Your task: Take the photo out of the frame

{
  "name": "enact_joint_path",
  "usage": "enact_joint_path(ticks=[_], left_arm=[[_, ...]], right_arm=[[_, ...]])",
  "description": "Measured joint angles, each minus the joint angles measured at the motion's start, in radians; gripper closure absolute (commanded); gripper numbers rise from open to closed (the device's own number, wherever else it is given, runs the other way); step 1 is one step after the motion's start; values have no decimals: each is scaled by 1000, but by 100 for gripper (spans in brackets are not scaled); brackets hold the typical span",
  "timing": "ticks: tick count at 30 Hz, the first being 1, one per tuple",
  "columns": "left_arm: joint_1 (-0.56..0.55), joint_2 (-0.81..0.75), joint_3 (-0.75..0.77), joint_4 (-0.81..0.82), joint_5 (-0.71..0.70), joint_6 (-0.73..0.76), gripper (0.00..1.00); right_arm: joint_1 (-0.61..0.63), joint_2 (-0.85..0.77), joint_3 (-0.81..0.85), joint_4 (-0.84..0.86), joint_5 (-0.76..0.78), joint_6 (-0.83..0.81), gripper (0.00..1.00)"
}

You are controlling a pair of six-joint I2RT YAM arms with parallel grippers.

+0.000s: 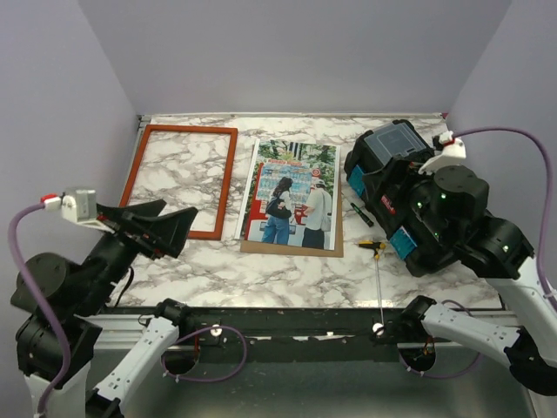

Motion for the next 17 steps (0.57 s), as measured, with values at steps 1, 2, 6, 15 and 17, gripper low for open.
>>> enact_joint_path(ticks=[1,2,6,15,17], left_arm=[[0,-25,9,-6,-7,3,1],[0,-43,13,-7,-13,8,2],[0,-105,18,-3,-55,17,2],[0,-144,19,24,-122,29,1],[0,-144,19,25,-127,31,2]], right_arm=[[0,-11,13,-15,10,-4,0],[0,-22,27,-29,17,-8,0],[0,-59,81,-68,38,-23,0],[0,-146,154,-65,46,-61,0],[0,-163,152,-60,45,-67,0]])
